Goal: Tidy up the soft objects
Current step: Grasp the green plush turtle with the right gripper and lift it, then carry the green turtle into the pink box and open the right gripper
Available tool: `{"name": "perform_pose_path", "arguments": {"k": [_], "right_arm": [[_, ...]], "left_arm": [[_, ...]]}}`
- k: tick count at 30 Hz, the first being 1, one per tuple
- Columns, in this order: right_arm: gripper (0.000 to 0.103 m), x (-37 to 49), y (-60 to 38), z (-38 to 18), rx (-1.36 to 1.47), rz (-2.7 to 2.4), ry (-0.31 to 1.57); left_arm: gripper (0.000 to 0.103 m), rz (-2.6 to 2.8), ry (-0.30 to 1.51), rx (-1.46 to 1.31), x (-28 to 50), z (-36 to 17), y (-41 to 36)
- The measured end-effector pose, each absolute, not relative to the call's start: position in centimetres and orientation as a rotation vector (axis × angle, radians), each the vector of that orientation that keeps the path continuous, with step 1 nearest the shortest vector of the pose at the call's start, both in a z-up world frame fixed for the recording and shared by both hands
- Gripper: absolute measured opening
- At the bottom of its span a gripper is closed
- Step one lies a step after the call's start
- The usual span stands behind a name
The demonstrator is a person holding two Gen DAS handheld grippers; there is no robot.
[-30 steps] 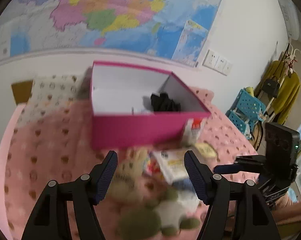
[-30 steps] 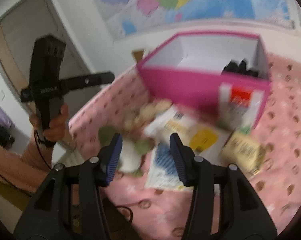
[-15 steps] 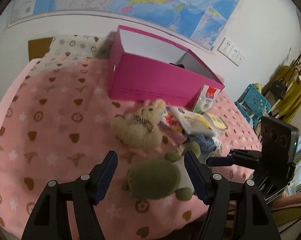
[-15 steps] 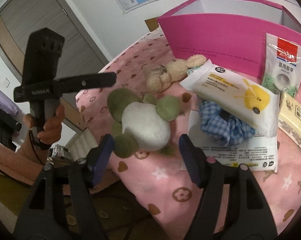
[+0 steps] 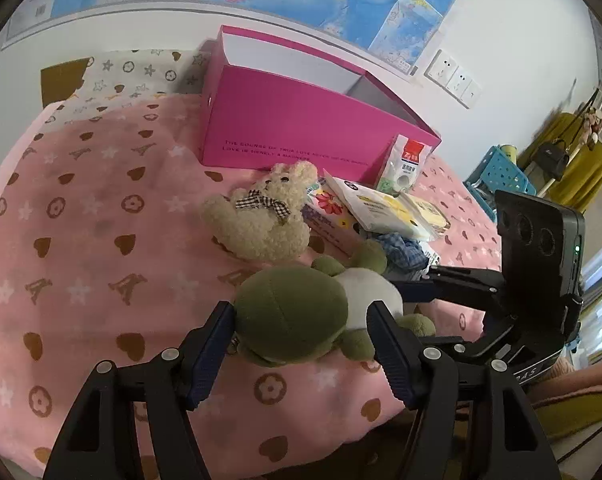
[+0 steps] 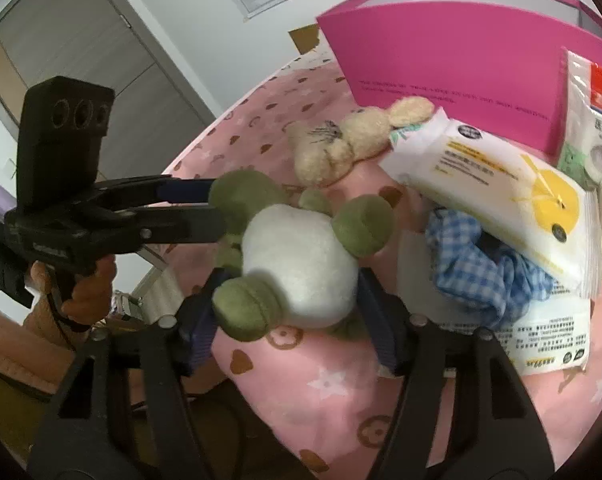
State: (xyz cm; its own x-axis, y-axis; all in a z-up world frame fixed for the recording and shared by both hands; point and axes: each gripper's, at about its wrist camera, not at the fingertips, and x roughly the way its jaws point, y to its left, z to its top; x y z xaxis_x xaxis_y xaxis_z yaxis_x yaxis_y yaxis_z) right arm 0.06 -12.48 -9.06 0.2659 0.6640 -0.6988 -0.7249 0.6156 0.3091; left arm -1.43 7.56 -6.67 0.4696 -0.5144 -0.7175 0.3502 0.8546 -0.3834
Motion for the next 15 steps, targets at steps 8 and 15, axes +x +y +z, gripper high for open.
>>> {"name": "perform_pose_path", "arguments": {"k": [8, 15], "right_arm": [[0.062, -1.2, -12.1, -7.5, -0.158, 0.918, 0.826], [0.062, -1.8, -12.7, -4.1, -0.156, 0.917, 0.724]], "left_arm": [[0.069, -0.551, 0.899, -0.213, -2.3, -5.5, 7.4], [0.069, -0.550, 0.772, -0.187, -2.8, -1.4, 6.7]]}}
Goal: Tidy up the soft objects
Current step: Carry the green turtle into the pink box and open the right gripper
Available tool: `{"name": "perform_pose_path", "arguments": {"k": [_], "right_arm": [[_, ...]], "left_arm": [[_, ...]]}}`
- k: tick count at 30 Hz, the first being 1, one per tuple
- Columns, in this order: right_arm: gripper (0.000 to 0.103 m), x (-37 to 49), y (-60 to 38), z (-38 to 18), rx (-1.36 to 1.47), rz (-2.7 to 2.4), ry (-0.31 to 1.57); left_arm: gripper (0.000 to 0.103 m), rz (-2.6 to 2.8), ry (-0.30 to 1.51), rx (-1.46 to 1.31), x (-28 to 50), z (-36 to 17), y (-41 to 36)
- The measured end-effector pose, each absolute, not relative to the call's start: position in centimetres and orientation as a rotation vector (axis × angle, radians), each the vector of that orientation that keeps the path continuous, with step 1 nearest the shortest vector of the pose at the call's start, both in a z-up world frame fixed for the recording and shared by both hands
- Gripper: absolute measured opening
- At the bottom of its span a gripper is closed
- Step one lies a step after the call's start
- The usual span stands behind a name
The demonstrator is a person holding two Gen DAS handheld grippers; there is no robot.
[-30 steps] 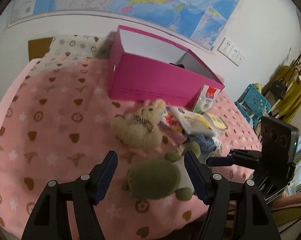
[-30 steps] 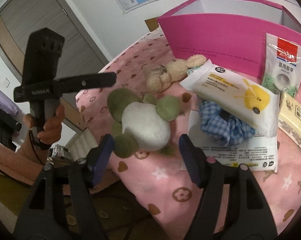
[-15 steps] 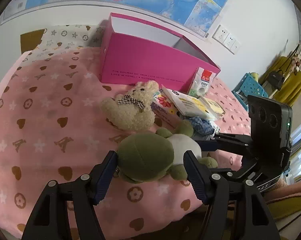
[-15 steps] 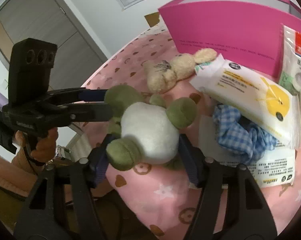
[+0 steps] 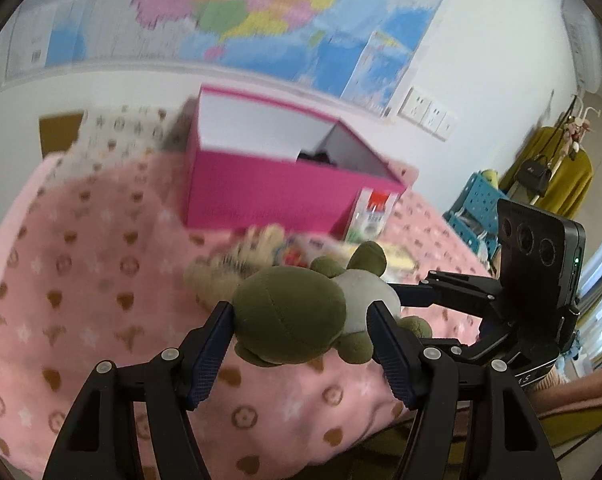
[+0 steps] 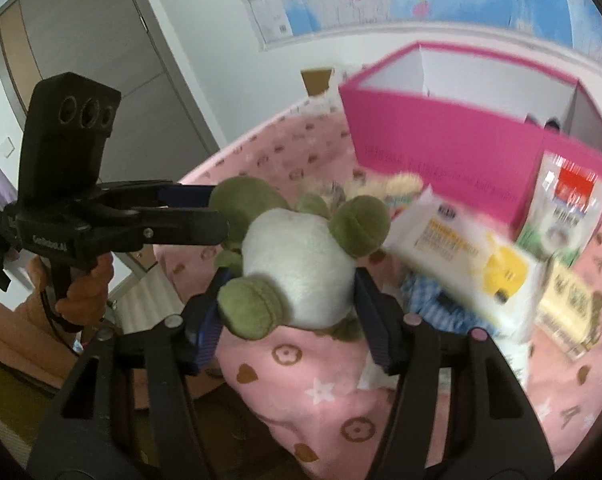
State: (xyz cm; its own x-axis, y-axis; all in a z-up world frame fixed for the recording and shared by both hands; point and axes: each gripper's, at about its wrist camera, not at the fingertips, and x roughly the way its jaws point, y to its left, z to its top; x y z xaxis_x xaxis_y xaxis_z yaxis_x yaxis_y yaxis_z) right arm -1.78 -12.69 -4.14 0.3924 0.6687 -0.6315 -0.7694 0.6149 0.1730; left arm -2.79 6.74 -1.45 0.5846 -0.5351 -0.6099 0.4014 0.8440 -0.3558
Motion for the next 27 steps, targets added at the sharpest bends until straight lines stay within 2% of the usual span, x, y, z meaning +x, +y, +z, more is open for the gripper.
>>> {"name": "perform_pose_path", "arguments": {"k": [18, 27], "right_arm": [[0.063, 5.1, -14.1, 5.7, -0.150, 0.815, 0.521], [0.063, 13.2, -14.0, 6.8, -0.056, 0.800, 0.587]], "left_arm": [[0.069, -0.543, 0.620, -0.117, 7.2, 5.8, 3.5], [0.070, -0.482, 0.680, -0.129, 15.5, 5.4, 2.3]]}}
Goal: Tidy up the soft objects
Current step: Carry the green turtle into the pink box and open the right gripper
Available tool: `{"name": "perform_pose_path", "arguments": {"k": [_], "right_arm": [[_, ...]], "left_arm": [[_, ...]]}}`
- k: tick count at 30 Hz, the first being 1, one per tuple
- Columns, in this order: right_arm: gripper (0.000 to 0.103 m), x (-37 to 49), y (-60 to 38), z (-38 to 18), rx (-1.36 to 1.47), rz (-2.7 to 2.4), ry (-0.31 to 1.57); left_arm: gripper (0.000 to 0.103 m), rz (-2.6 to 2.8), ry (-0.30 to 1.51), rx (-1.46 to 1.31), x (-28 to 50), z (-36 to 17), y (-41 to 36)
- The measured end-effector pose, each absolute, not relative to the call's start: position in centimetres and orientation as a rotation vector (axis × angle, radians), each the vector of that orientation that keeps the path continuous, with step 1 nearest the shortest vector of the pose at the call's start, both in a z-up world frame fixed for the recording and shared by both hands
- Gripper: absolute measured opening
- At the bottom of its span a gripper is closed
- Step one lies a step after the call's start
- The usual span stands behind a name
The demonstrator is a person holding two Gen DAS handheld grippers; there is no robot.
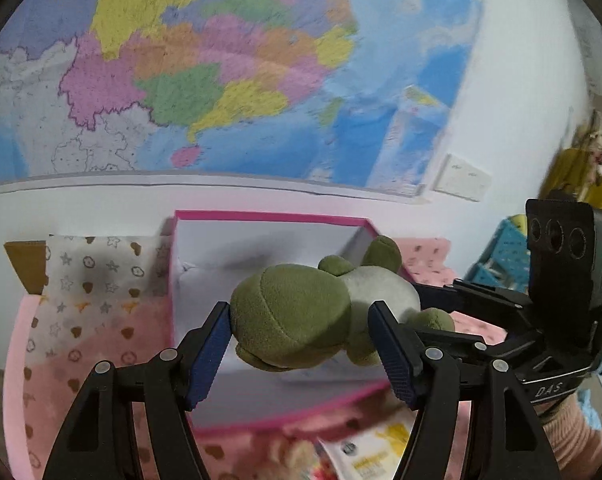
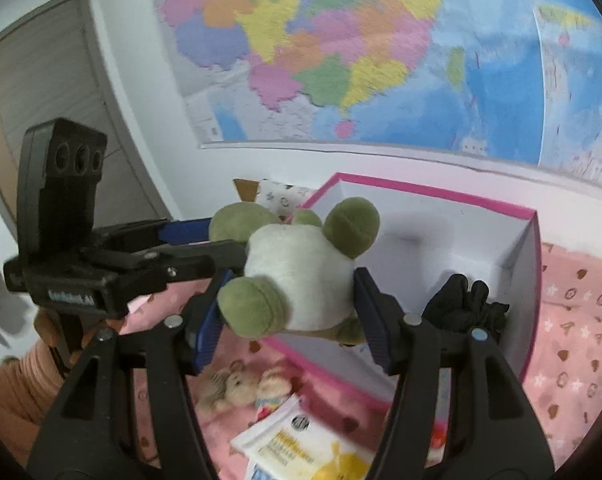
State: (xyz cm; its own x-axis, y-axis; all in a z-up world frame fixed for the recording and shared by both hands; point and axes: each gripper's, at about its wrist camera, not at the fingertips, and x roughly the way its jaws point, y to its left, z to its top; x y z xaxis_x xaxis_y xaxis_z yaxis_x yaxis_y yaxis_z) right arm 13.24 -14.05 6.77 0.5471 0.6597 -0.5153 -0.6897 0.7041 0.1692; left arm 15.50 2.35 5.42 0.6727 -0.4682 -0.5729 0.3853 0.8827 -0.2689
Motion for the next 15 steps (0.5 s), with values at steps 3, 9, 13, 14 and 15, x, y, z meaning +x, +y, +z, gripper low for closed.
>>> {"name": "perform_pose_path", "arguments": {"k": [3, 9, 13, 14, 15], "right_arm": [[0.063, 15.9, -13.9, 6.1, -0.027, 0.792, 0.633], [0.063, 21.0, -12.8, 4.7, -0.002, 0.736, 0.695], [0.063, 24.1, -12.4, 3.7, 0.028, 0.635, 0.737], [0.063, 24.6, -12.7, 3.5, 0.052, 0.615, 0.752], [0.063, 24.9, -13.0, 3.4, 0.075, 0.610, 0.764]], "left_arm": [[0.070, -0.461, 0.737, -0.163, 18.6, 4.1, 2.5], [0.070, -0.399, 0.802, -0.189, 23.5, 2.1, 2.7], [0.070, -0.307, 0.843, -0.215, 25.6, 0.7, 3.2], [0.070, -0.293, 0.850, -0.222, 25.9, 0.4, 3.4], [0.070, -0.295, 0.848, -0.235, 25.8, 0.1, 3.6]]}}
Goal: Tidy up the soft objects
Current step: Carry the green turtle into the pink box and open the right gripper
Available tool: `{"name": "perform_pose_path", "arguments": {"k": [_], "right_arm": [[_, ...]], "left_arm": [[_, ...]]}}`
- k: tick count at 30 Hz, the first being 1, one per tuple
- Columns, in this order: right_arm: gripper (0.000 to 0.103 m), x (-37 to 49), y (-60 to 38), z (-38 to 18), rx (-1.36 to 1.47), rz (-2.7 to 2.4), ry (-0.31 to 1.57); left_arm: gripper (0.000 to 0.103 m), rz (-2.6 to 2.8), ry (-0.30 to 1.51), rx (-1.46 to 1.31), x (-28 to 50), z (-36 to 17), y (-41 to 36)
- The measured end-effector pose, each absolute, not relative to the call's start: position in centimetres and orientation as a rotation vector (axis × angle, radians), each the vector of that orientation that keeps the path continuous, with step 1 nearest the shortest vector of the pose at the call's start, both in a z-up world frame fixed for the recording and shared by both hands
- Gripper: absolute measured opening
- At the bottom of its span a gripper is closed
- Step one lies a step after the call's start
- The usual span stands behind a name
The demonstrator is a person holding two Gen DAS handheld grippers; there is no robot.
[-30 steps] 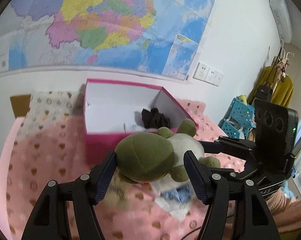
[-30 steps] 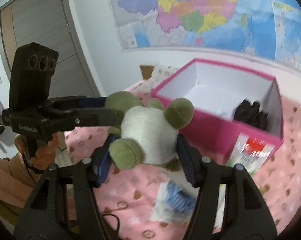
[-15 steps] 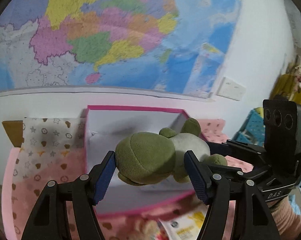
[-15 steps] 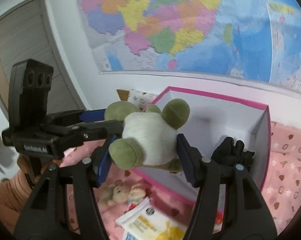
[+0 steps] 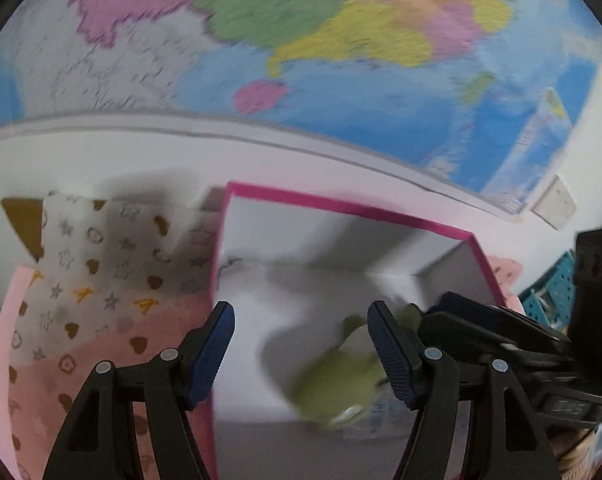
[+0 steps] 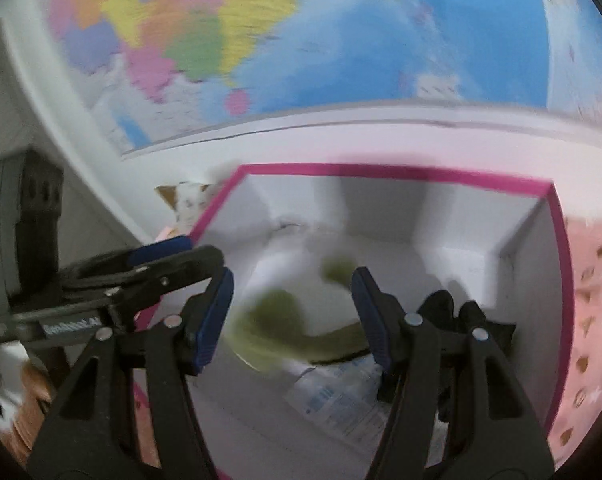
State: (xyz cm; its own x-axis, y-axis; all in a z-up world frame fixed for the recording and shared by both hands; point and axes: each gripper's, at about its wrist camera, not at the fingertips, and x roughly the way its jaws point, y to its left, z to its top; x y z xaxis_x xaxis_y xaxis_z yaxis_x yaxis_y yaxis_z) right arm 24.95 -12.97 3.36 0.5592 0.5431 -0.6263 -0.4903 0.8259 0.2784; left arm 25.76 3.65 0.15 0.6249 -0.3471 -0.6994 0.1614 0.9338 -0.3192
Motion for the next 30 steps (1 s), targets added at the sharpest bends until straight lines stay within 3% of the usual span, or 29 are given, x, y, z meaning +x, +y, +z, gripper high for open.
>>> {"name": "perform_pose_path", "arguments": {"k": [16, 30], "right_arm": [[0.063, 16.9, -17.3, 6.2, 0.032, 0.686, 0.640], [0.063, 8.6, -20.9, 5.4, 0.014, 0.721, 0.599]], "left_arm": [[0.072, -0.438, 0.687, -0.196, 18.1, 4.6, 3.4], [0.072, -0.527, 0.641, -0.110, 9.6, 3.7, 1.2]]}}
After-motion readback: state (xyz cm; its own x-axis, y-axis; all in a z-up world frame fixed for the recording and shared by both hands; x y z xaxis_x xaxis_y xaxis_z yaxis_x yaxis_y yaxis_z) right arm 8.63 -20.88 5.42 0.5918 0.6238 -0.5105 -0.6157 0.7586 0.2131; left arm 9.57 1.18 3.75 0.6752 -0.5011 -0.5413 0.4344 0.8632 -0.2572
